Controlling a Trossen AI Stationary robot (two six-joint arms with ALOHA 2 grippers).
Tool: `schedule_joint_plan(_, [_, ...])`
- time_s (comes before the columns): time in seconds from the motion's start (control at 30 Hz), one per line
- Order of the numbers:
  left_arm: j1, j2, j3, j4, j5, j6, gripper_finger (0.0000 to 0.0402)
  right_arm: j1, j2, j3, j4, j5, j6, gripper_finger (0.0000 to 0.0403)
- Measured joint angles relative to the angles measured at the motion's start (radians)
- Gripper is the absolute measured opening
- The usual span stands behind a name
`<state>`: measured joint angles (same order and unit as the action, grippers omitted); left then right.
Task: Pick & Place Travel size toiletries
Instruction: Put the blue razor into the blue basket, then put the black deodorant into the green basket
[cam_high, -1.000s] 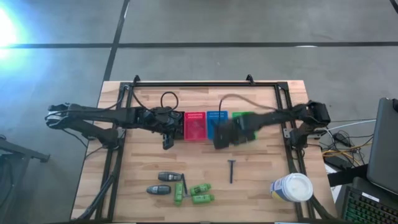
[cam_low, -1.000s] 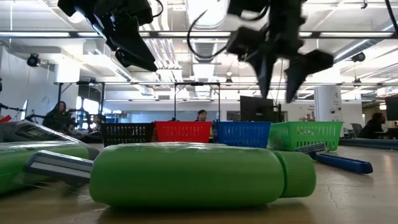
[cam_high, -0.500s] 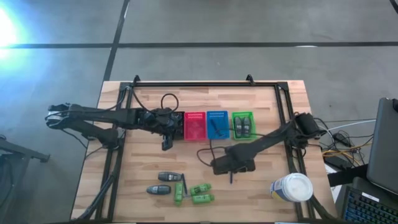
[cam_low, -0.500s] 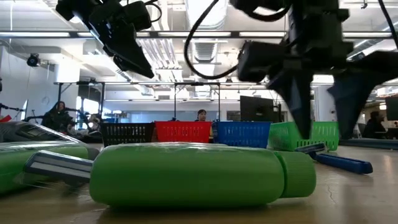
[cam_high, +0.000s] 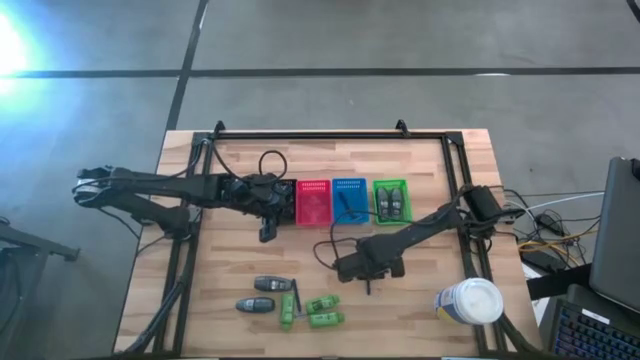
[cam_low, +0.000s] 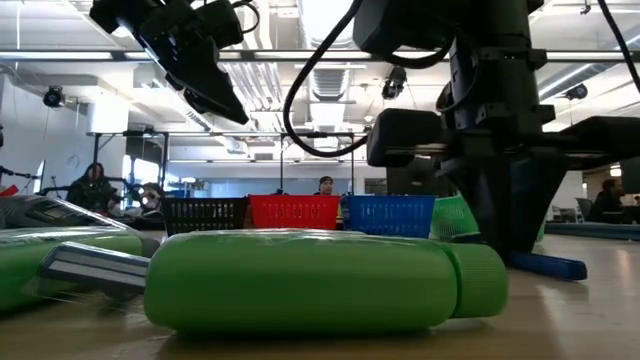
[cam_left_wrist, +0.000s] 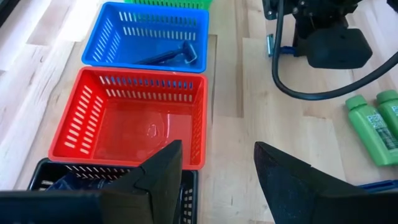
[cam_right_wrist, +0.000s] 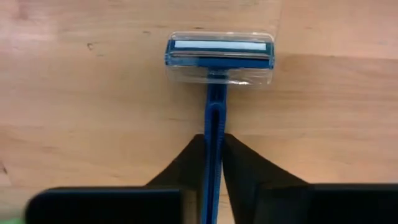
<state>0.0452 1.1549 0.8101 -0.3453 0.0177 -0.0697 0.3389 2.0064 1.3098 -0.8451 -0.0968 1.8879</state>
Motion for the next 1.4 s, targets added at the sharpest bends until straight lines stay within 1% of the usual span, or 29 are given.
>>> schedule_joint_plan(0.07, [0.0,0.0,0.0,0.0,0.0,0.012,0.0204,-0.001,-0.002,-0.001,-0.004,0.009,-0.012,0.0021])
schedule_joint_plan(0.13, [0.0,0.0,0.0,-0.001,0.0,0.017,0.0204,-0.005,-0.015,-0.003,-0.005,0.01,-0.031,0.002])
schedule_joint_plan(0.2, [0.0,0.0,0.0,-0.001,0.0,0.017,0.0204,-0.009,-0.039,-0.006,-0.03,0.034,-0.033,0.0019])
schedule_joint_plan(0.27, [0.0,-0.001,0.0,-0.001,0.0,0.018,0.0204,-0.024,-0.091,0.004,-0.046,0.074,-0.026,0.0017])
schedule_joint_plan(0.33, [0.0,-0.002,0.0,0.0,0.0,0.017,0.0204,-0.061,-0.173,0.025,-0.085,0.127,-0.033,0.0017])
schedule_joint_plan(0.43, [0.0,-0.002,0.0,0.001,0.0,0.018,0.0204,-0.175,-0.273,0.025,-0.128,0.183,-0.139,0.0016])
schedule_joint_plan(0.53, [0.0,-0.002,0.0,0.003,0.0,0.018,0.0204,-0.34,-0.308,0.014,-0.116,0.202,-0.328,0.0016])
schedule_joint_plan(0.63, [0.0,-0.002,0.0,0.004,0.0,0.018,0.0204,-0.486,-0.294,0.015,-0.097,0.16,-0.512,0.002])
schedule_joint_plan(0.73, [0.0,-0.002,0.0,0.006,-0.008,0.018,0.0204,-0.56,-0.238,0.012,-0.071,0.103,-0.626,0.0022])
schedule_joint_plan(0.9, [0.0,-0.002,-0.005,0.009,-0.013,0.018,0.0204,-0.61,-0.174,0.039,0.024,0.06,-0.708,0.0023])
schedule_joint_plan(1.07, [0.0,-0.002,-0.013,0.013,-0.016,0.016,0.0204,-0.619,-0.112,0.051,0.026,0.025,-0.732,0.0029])
schedule_joint_plan(1.13, [0.0,-0.002,-0.013,0.015,-0.016,0.014,0.0204,-0.618,-0.103,0.048,0.027,-0.002,-0.726,0.0041])
schedule_joint_plan(1.2, [0.0,-0.002,-0.013,0.02,-0.017,0.01,0.0204,-0.615,-0.097,0.046,0.024,-0.001,-0.714,0.0058])
schedule_joint_plan(1.4, [0.0,-0.002,-0.013,0.02,-0.016,0.005,0.0204,-0.598,-0.122,0.046,0.02,0.043,-0.691,0.0123])
